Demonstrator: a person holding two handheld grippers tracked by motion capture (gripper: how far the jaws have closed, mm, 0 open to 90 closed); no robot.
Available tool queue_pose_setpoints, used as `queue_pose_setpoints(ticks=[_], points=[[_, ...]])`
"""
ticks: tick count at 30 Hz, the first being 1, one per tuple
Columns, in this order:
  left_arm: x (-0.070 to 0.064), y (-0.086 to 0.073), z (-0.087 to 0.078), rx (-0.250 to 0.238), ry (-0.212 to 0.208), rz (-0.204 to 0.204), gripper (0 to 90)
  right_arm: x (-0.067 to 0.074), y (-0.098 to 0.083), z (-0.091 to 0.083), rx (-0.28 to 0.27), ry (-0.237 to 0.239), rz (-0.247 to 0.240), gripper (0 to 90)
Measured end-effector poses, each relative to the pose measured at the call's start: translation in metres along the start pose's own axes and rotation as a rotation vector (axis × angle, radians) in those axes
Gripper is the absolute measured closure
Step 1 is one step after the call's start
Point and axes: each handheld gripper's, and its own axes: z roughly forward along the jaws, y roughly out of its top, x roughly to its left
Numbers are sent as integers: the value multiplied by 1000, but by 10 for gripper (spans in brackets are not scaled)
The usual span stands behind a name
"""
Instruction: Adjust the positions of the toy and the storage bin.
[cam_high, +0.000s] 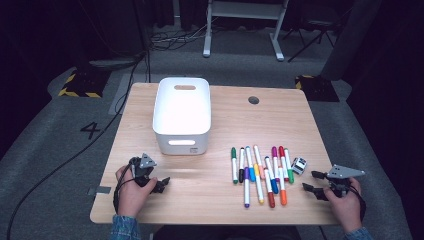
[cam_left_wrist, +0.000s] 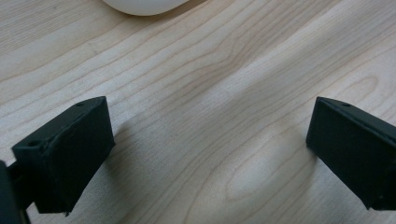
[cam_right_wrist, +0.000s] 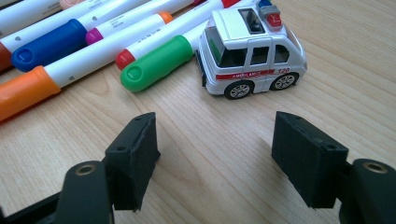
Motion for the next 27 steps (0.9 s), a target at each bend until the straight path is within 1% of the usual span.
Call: queue_pose_setpoints(ticks=[2, 3, 4, 5, 6, 7, 9, 10, 11, 12, 14, 15, 16, 17, 18, 19, 20, 21, 22, 23, 25, 26, 27], points=[[0, -1, -1, -13, -14, -20, 39, 0, 0, 0, 0, 0, 0, 314], [1, 0, -3, -18, -12, -25, 63, 0, 0, 0, 0, 0, 0, 314], [2, 0, -6, -15, -27, -28, 103, 0, 0, 0, 0, 0, 0, 313], [2, 1, -8, -15, -34, -31, 180, 0, 0, 0, 0, 0, 0, 314], [2, 2, -10, -19, -37, -39, 192, 0, 0, 0, 0, 0, 0, 313], [2, 4, -13, -25, -37, -37, 159, 0, 0, 0, 0, 1, 0, 314], [2, 6, -16, -28, -35, -29, 169, 0, 0, 0, 0, 2, -1, 314], [1, 9, -21, -36, -33, -14, 164, 0, 0, 0, 0, 3, -1, 313], [1, 9, -21, -36, -33, -14, 166, 0, 0, 0, 0, 3, -1, 313], [0, 13, -25, -43, -44, -10, 168, 0, 0, 0, 1, 3, -5, 313], [-1, 18, -30, -48, -46, -6, 170, 0, 0, 0, 0, 4, 3, 313], [-1, 18, -30, -48, -46, -6, 170, 0, 0, 0, 0, 4, 3, 313], [-2, 24, -35, -62, -64, -15, 170, 0, 0, 0, 1, 5, 3, 313], [-2, 24, -35, -62, -64, -15, 170, 0, 0, 0, 1, 5, 3, 313], [-1, 30, -41, -70, -63, -6, 170, 0, 0, 0, 2, 5, -1, 313], [-1, 32, -44, -79, -68, -5, 169, 0, 0, 0, -1, 3, 1, 313], [0, 37, -49, -97, -81, -6, 169, 0, 0, 0, -1, 3, 2, 313], [0, 37, -49, -97, -81, -6, 168, 0, 0, 0, -1, 3, 2, 313], [2, 41, -53, -105, -84, 9, 168, 0, 0, 0, -2, 3, 4, 313], [4, 45, -58, -103, -83, 16, 168, 0, 0, 0, 0, 4, 2, 313], [6, 51, -62, -107, -73, 22, 167, 0, 0, 0, 1, 5, 0, 313], [8, 54, -65, -103, -76, 26, 167, 0, 0, 0, 1, 5, 2, 313], [9, 57, -67, -110, -72, 29, 167, 0, 0, 0, 1, 6, 2, 313]])
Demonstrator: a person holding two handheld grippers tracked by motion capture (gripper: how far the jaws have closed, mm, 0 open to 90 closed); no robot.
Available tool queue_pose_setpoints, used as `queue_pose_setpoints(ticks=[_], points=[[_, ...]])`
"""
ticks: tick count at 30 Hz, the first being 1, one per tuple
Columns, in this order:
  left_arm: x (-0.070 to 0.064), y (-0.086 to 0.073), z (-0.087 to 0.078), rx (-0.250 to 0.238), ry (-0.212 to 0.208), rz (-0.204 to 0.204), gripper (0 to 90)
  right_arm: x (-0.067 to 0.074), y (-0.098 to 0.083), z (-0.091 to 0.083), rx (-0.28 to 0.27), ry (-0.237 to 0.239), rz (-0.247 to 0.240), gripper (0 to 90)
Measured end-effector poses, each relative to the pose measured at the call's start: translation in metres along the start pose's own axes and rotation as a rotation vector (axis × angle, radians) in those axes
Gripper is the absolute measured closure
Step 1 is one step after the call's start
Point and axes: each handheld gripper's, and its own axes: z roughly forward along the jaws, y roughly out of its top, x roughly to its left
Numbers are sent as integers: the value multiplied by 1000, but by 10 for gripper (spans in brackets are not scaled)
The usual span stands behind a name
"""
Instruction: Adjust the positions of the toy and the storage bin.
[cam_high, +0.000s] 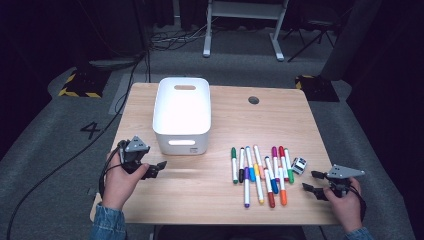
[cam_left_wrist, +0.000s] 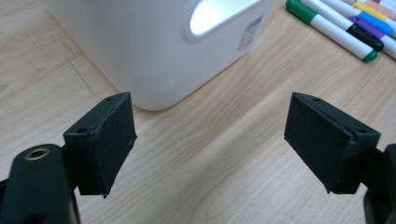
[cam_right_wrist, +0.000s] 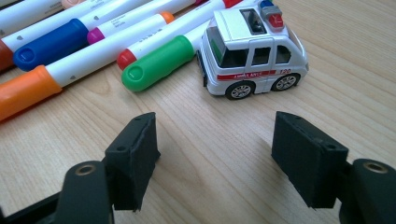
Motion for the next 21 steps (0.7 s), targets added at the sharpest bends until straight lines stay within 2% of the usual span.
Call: queue_pose_setpoints(ticks=[2, 4, 5, 8, 9, 12, 13, 16, 17, 19, 21], points=[[1, 3, -2, -5, -5, 5, 172, 0, 0, 0, 0, 2, -5, 313], [1, 15, -8, -36, -30, 0, 182, -1, 0, 0, -1, 2, -5, 313], [2, 18, -10, -35, -34, 10, 189, 0, 0, 0, 0, 1, -4, 313], [1, 25, -12, -45, -35, 16, 193, -1, 0, 0, -1, 2, -5, 313], [1, 33, -14, -49, -36, 28, 195, 0, 0, 0, -1, 2, -4, 313], [1, 43, -16, -74, -32, 21, 201, 0, 0, 0, 0, 2, -3, 313], [2, 46, -16, -80, -32, 7, 204, -1, 0, 0, -1, 2, -5, 313], [4, 51, -16, -96, -19, -9, 211, -1, 0, 0, -1, 0, -5, 313], [8, 54, -16, -102, -1, -10, 215, -1, 0, 0, -1, 2, -5, 313], [12, 56, -16, -103, 2, -14, 223, -1, 0, 0, -1, 2, -5, 313], [19, 60, -13, -106, 22, -26, 231, -1, 0, 0, -1, 2, -5, 313]])
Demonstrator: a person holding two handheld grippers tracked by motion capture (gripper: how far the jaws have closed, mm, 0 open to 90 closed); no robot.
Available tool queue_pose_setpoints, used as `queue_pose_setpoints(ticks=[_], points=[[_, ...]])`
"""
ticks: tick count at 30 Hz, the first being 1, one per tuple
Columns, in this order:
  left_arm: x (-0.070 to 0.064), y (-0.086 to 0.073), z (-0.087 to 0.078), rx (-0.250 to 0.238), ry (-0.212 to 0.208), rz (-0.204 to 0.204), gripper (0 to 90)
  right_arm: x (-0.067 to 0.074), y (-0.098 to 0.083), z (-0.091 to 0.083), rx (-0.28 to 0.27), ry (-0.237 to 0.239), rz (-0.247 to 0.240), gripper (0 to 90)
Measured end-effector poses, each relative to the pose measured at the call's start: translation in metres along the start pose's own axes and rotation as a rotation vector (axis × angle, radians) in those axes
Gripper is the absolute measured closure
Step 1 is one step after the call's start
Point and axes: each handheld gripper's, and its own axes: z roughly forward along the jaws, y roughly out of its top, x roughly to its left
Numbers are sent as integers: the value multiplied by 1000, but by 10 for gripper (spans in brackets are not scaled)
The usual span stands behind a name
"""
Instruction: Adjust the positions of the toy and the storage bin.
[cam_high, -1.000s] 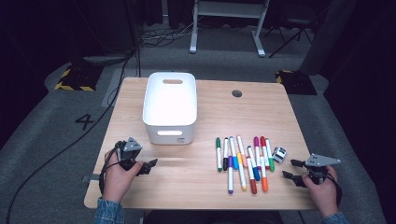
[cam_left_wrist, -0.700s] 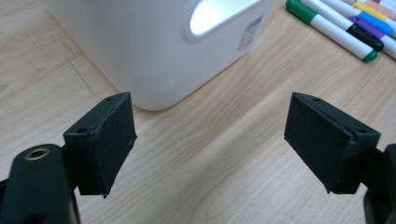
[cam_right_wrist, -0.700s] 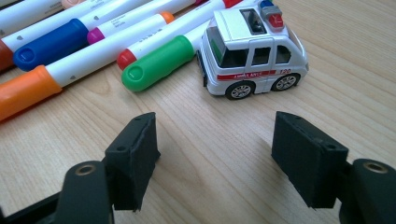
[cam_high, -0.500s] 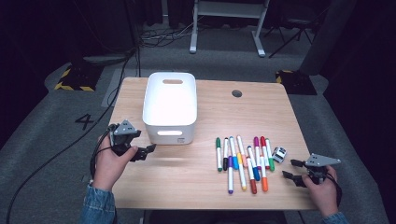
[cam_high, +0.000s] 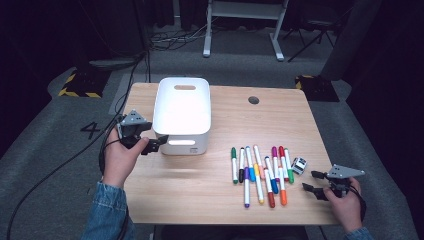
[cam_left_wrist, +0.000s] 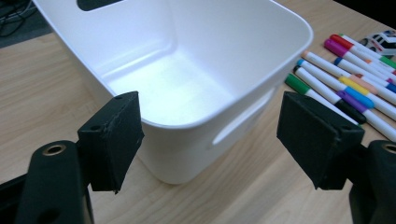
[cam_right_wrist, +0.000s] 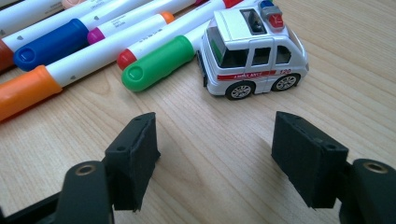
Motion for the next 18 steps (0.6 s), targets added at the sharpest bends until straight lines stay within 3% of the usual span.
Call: queue_pose_setpoints(ticks=[4, 8, 18], points=[[12, 1, 8, -7, 40, -29, 243, 0, 0, 0, 1, 1, 0, 313], [20, 0, 17, -25, 46, -56, 266, 0, 0, 0, 1, 1, 1, 313], [26, 1, 39, -18, 61, -64, 320, 0, 0, 0, 1, 1, 1, 313]])
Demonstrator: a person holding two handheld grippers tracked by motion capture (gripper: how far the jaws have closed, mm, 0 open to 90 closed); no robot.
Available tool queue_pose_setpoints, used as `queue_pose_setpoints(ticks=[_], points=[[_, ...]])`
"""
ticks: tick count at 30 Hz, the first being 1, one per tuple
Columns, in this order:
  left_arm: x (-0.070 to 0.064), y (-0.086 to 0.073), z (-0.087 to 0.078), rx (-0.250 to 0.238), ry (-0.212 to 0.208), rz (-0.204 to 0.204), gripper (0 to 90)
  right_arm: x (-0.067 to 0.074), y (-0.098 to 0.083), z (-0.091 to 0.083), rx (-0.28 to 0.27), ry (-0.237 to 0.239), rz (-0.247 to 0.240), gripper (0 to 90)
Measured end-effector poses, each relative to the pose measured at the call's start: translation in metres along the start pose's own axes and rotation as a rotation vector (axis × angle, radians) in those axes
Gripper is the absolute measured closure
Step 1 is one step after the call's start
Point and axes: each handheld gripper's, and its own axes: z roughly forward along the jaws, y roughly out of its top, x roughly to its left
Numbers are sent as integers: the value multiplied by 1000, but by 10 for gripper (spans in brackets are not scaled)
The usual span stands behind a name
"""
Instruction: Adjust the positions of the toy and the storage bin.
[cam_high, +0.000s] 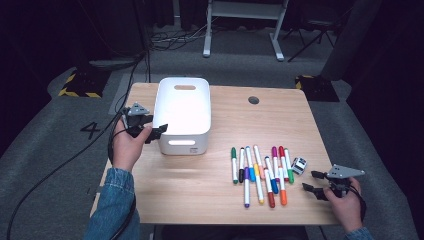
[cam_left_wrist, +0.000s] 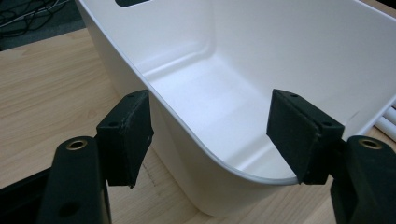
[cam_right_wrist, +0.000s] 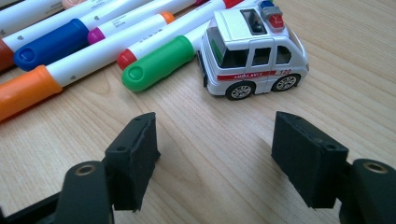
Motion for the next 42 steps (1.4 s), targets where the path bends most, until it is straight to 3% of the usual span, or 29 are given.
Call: queue_pose_setpoints(ticks=[6, 8, 16, 20, 25, 28, 42], points=[[4, -5, 3, -31, -11, -5, 350, 0, 0, 0, 0, 0, 0, 313], [4, -5, 4, -17, 4, 17, 381, 0, 0, 0, 0, 0, 1, 313], [1, -7, 2, -18, -3, 28, 384, 0, 0, 0, -1, 0, -1, 313], [-4, -12, -4, -9, -34, 40, 389, 0, 0, 0, -1, 0, -3, 313], [-15, -21, -10, -27, -55, -1, 394, 0, 0, 0, -1, 0, -1, 313], [-22, -25, -15, -26, -52, -2, 392, 0, 0, 0, -1, 0, -2, 312], [-56, -41, -39, 12, -57, 42, 387, 0, 0, 0, 0, 0, 0, 313]])
